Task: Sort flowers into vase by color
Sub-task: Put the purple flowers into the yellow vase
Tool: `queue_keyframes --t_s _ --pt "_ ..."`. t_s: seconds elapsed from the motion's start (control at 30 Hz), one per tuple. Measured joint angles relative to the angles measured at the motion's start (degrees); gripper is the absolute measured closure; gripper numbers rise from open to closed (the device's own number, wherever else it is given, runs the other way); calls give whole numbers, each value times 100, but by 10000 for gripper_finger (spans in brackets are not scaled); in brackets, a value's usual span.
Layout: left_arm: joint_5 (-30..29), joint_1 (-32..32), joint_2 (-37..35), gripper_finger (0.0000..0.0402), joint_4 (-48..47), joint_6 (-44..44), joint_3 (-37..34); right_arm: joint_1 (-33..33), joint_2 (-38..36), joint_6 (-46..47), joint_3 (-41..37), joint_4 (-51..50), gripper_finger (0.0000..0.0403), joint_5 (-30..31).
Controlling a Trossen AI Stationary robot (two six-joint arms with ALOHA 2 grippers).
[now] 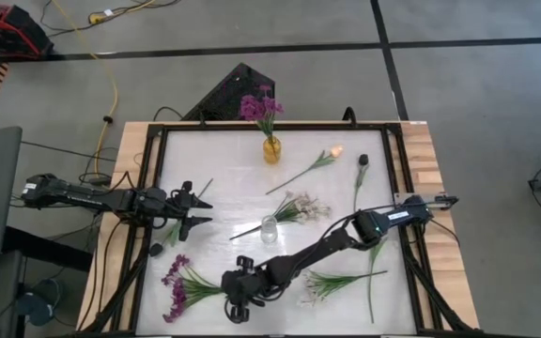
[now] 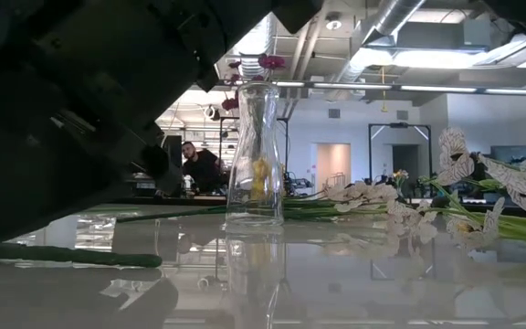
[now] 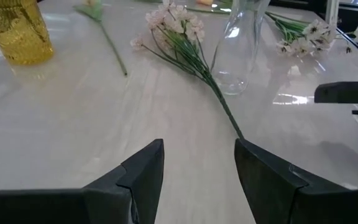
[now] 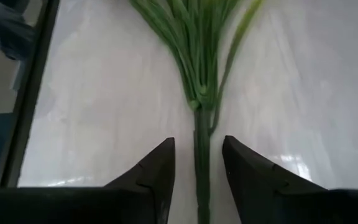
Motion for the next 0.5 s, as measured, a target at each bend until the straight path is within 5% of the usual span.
queue_keyframes --t_s 0.3,0.5 --pt "-7 -1 0 216 1 -31 2 21 -56 140 -3 -277 373 132" --pt "-9 -2 2 216 4 -27 2 206 -378 339 -39 -938 376 646"
